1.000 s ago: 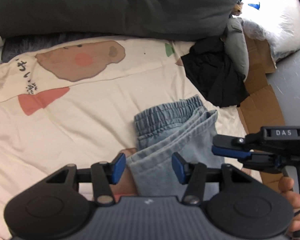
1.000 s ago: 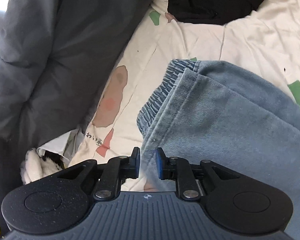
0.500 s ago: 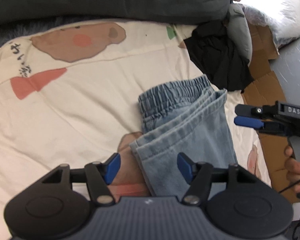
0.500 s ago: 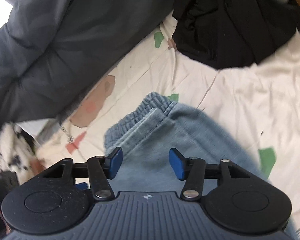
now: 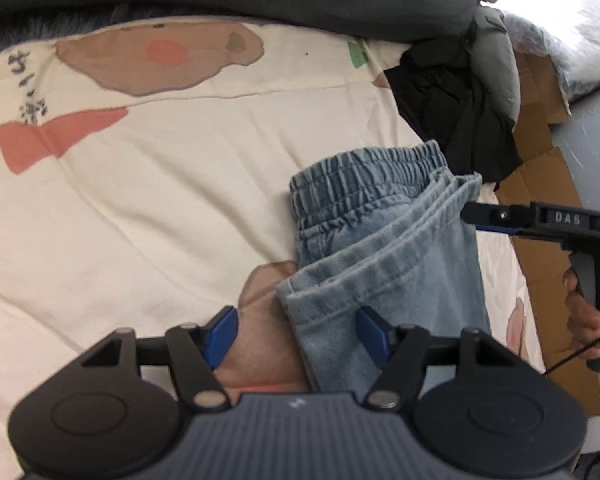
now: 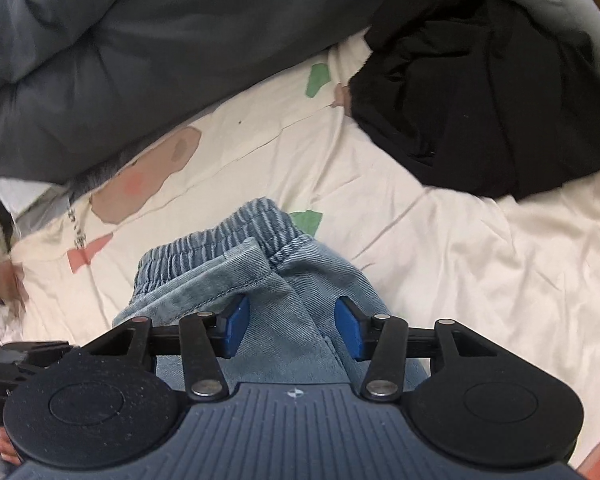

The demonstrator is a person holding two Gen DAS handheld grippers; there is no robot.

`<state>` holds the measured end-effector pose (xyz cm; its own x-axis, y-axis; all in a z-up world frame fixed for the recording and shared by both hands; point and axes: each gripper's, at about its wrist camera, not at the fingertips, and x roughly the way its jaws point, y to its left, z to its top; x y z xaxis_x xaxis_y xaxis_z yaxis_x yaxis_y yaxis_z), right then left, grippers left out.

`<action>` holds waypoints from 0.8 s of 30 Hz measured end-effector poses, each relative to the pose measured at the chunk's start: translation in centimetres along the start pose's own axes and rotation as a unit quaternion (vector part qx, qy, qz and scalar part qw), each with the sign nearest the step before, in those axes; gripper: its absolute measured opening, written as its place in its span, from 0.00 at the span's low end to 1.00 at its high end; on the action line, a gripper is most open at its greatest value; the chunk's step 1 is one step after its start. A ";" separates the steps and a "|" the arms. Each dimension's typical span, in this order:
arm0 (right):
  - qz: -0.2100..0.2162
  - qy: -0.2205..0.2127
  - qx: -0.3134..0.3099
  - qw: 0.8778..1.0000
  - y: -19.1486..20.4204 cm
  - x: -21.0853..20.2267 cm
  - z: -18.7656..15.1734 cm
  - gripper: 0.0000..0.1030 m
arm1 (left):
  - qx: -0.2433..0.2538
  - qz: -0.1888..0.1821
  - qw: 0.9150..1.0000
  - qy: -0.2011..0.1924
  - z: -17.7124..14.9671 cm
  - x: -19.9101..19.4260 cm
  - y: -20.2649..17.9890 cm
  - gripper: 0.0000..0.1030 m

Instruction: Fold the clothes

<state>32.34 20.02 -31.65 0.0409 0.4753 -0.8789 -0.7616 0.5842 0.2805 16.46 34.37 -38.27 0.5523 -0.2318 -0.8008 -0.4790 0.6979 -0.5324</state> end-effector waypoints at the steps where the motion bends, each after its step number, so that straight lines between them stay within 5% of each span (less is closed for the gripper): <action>1: 0.002 0.002 -0.007 1.000 0.2 0.3 0.1 0.53 | -0.004 -0.004 1.000 0.000 0.0 0.1 0.2 0.67; 13: 0.016 0.029 -0.036 0.999 0.9 3.2 0.8 0.53 | -0.044 -0.052 0.998 0.005 0.1 0.1 1.5 0.60; 19: 0.027 0.037 -0.052 0.998 1.4 3.2 1.1 0.33 | -0.056 -0.077 0.995 0.006 0.3 -0.5 1.7 0.59; 24: 0.022 0.027 -0.048 0.998 1.4 2.1 1.2 0.11 | -0.067 -0.084 0.994 0.005 0.5 0.1 2.2 0.71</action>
<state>32.10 22.63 -32.62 -0.0264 0.4614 -0.8868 -0.8208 0.4963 0.2827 15.78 36.20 -39.41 0.6260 -0.3437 -0.7000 -0.4681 0.5524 -0.6898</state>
